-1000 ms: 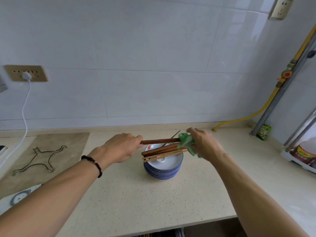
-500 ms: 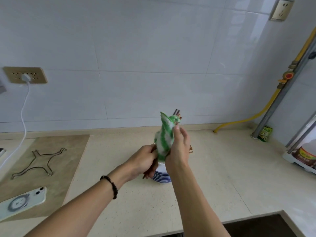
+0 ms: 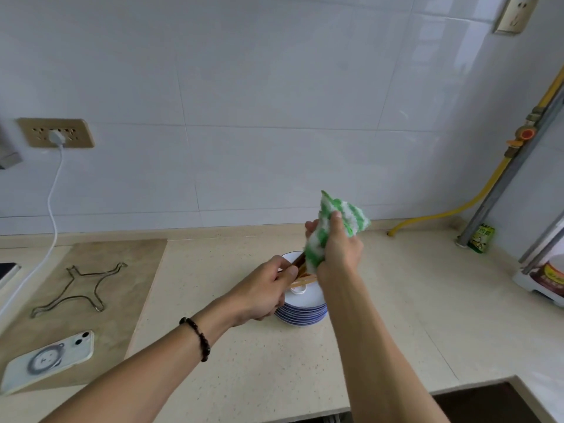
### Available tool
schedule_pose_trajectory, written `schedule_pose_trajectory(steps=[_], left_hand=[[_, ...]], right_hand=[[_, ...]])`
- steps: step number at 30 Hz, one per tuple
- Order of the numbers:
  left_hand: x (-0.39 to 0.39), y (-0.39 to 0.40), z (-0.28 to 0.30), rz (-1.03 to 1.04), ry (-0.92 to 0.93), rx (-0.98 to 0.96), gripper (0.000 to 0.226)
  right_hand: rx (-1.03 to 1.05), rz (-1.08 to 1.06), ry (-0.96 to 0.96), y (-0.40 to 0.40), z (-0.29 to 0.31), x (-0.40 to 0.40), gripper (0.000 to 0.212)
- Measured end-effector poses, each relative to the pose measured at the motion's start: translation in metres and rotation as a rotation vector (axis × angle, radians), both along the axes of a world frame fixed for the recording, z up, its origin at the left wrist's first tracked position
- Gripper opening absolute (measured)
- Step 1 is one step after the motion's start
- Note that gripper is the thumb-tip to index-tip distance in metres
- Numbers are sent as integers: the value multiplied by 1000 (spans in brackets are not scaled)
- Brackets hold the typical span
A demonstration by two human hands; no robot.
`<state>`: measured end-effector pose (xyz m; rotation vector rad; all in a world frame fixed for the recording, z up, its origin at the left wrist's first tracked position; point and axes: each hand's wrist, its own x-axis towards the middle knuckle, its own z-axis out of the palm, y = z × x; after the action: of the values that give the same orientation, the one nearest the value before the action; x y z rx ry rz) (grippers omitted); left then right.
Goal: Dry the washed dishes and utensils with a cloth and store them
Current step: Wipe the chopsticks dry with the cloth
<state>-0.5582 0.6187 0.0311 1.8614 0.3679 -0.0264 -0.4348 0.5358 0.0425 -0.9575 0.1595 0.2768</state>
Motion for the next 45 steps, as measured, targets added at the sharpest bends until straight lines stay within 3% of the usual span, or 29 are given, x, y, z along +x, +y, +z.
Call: schedule_pose_trajectory(steps=[3, 7, 13, 16, 18, 24, 28, 31, 33, 36, 38, 43, 45], left_hand=[[-2, 5, 0, 9, -16, 27, 22], [-3, 7, 4, -23, -30, 207, 27], [5, 17, 6, 29, -117, 293, 29], [-11, 21, 2, -42, -84, 360, 29], [-14, 21, 1, -55, -97, 396, 30], [-4, 14, 6, -6, -154, 341, 33], [-10, 13, 5, -70, -150, 386, 30], [-1, 9, 8, -36, -184, 362, 31], [2, 6, 9, -19, -206, 337, 36], [-6, -1, 8, -95, -201, 348, 35], [-8, -7, 8, -116, -199, 359, 35], [0, -32, 4, -47, -213, 347, 33], [-5, -43, 2, -91, -194, 340, 32]], right_hand=[[-22, 105, -15, 2, -12, -16, 19], [43, -21, 142, -5, -7, 12, 17], [-13, 118, 13, 16, -19, -24, 14], [51, -82, 95, -3, -10, 5, 22], [37, -201, 132, -9, -4, 15, 16], [3, 56, 19, 9, -18, -29, 10], [35, -223, 105, -16, 4, 4, 14], [-119, -100, -15, -4, -9, -22, 14], [-82, 27, -79, -3, -16, -38, 12], [30, -134, 18, -31, 2, -13, 11], [-29, -253, 55, -44, 9, -1, 15], [-107, -30, -56, -44, -19, -45, 10], [-81, -67, -2, -65, -18, -33, 9]])
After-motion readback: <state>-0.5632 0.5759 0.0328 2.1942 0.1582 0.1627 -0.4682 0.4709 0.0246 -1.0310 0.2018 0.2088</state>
